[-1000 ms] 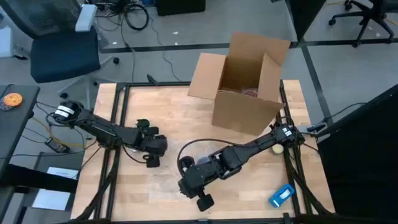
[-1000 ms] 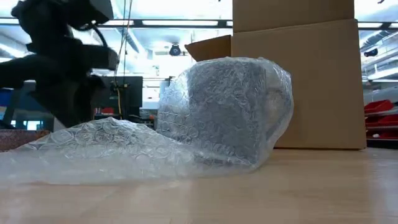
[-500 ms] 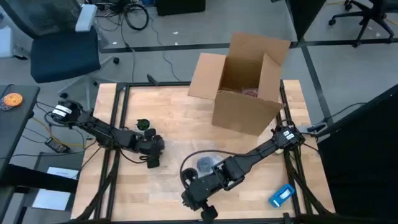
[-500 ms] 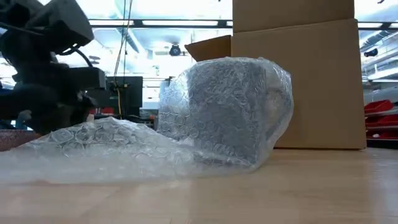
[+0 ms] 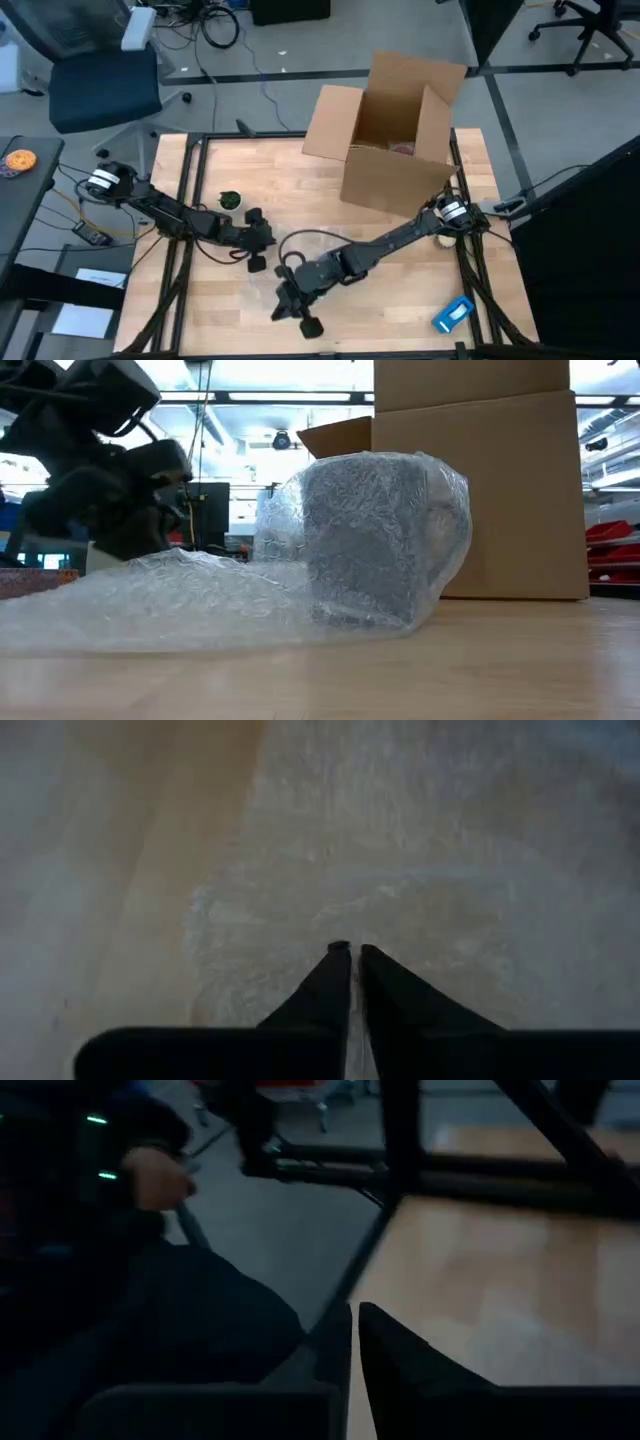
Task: Wrap mug
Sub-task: Wrap the purple mug with the bubble wrap
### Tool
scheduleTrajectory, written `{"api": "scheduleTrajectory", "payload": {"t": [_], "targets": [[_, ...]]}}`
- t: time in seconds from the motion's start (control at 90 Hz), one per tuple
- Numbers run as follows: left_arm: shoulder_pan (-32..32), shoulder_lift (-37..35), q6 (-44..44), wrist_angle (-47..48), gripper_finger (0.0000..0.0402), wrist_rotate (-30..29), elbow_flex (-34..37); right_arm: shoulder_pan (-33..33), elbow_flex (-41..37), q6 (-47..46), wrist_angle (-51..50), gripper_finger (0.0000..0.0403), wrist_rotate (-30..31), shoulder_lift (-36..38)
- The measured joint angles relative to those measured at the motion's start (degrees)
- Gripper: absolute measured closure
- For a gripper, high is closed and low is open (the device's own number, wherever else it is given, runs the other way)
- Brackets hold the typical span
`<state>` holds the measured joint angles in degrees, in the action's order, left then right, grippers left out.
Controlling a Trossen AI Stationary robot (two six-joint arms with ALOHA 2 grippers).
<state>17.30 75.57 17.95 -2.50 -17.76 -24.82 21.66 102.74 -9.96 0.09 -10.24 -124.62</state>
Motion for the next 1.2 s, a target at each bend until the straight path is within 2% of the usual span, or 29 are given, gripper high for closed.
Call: {"api": "scheduleTrajectory", "payload": {"t": [0.089, 0.2, 0.344, 0.478, 0.556, 0.667, 0.811, 1.022, 1.2], "targets": [[0.02, -0.04, -2.7, 4.17, 0.04, -1.78, -3.24, -0.4, 0.04, 0.52, 0.26, 0.0403, -0.08, 0.04], [0.07, -0.04, -5.64, 13.83, 0.0401, -4.02, -9.92, 0.09, 0.06, 2.82, -0.59, 0.0403, 2.03, 0.22], [1.43, -0.09, -9.72, 24.26, 0.0401, -5.09, -18.53, 0.34, 0.06, 3.54, -7.8, 0.0403, 10.95, 2.36], [3.73, -0.11, -13.53, 27.02, 0.0402, -5.17, -23.9, -1.43, 0.06, 4.07, -18.59, 0.0403, 21.61, 6.4], [5.26, -0.11, -14.87, 28.77, 0.0402, -5.16, -26.32, -2.98, 0.1, 5.03, -23.71, 0.0403, 24.33, 9.47], [7.68, -0.13, -15.1, 30.9, 0.0402, -7.04, -28.81, -5.51, 0.24, 6.41, -31.95, 0.0403, 24.44, 12.65], [10.64, -0.13, -17.59, 31.21, 0.0402, -10.25, -29.79, -9.6, 0.13, 3.87, -37.85, 0.0403, 23.96, 12.8], [13.67, -0.13, -17.75, 31.69, 0.0402, -13.38, -29.81, -13.6, 0.02, 2.43, -38.47, 0.038, 12.83, 11.34], [18.21, -0.13, -19.94, 32.06, 0.0402, -16.1, -29.81, -14.23, 0.05, 3.45, -38.33, 0.0335, 11.28, 13.94]]}}
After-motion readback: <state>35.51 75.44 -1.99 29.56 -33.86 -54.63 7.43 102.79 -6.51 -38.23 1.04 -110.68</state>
